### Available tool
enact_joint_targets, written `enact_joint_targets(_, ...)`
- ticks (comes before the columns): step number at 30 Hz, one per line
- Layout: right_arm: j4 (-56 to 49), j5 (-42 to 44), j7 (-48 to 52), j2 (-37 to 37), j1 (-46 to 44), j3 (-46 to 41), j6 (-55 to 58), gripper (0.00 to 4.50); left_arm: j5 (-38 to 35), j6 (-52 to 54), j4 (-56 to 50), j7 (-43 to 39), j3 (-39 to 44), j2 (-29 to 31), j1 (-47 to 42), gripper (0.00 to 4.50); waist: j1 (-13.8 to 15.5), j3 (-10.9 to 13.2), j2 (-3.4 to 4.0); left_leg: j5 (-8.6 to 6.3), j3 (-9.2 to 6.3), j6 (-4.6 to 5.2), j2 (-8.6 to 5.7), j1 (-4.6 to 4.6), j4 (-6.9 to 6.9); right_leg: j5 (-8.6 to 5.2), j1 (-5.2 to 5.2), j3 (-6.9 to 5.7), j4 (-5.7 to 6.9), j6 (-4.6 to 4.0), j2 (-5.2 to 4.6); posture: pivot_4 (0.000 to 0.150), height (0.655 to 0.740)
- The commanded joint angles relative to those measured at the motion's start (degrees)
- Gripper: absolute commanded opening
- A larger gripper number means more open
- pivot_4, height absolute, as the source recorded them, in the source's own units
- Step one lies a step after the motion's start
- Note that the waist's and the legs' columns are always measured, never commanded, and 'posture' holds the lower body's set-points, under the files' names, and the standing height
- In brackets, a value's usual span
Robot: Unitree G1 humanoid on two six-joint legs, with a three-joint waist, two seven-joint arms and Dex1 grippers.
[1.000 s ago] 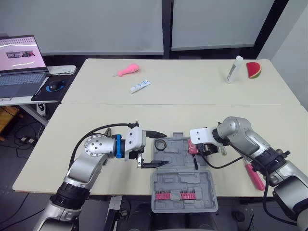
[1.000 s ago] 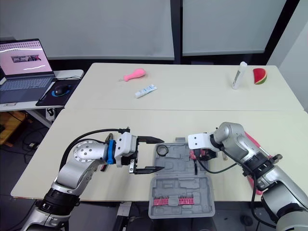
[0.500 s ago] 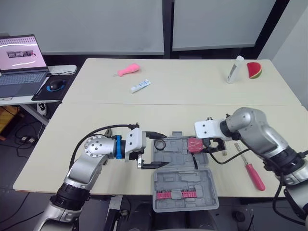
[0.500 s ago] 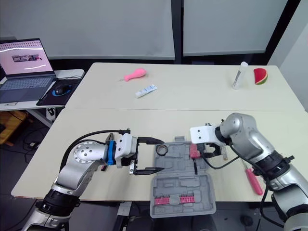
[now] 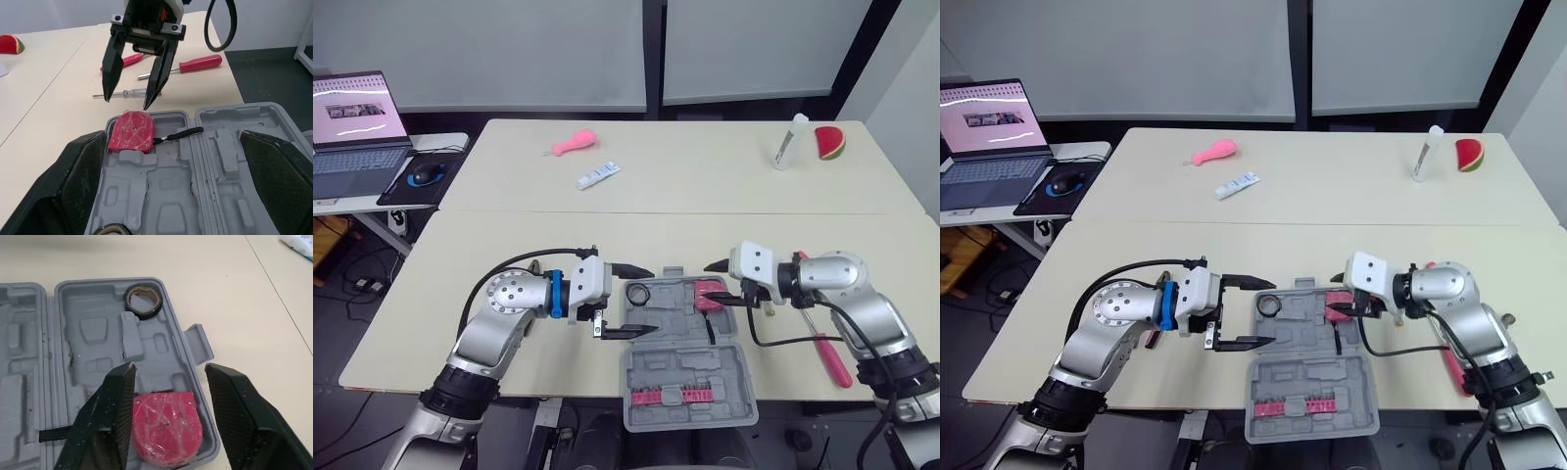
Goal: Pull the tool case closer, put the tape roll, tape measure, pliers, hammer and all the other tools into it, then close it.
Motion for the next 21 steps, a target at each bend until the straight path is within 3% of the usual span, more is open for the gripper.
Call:
enact_joint_targets(1,-0.14,0.25,-4.02,1.28,1.81,-0.86,-3.10,1.63,-0.45,-0.71,-0.87,-0.82,0.23,0.61,-0.77,4.50,0.05,0.00,0.00,0.00,0.01,0.00,-0.01,0.00,0.00,0.00,-0.01,0.01,0.00,0.00,0.00,0.150,0.7400)
enact_joint_targets(3,0.55,-0.20,-5.51,1.68,3.10,-0.52,-4.50,1.30,-0.41,-0.78,-0.71,-1.12,0.25,0.71,-0.92,4.50,0.09,0.00,0.00,0.00,0.01,0.00,-0.02,0.00,0.01,0.00,0.00,0.01,0.00,0.00,-0.01,0.150,0.7400)
enact_joint_targets(9,4.60,-0.60,-9.20,2.51,6.00,-0.40,-9.37,1.30,-0.14,-1.01,0.14,-1.93,0.21,0.71,-1.68,4.50,0.07,0.00,0.00,0.00,0.00,0.00,-0.01,0.00,0.01,0.00,0.01,0.01,0.00,0.00,0.01,0.150,0.7400)
enact_joint_targets(21,23.55,-1.33,-13.16,6.08,4.21,0.35,-17.47,1.30,-0.03,-0.86,0.01,-2.68,-0.01,0.88,-1.85,4.50,-0.01,-0.01,-0.01,0.00,0.03,0.00,0.00,0.08,0.01,0.00,0.08,0.02,0.01,0.00,0.02,0.150,0.7400)
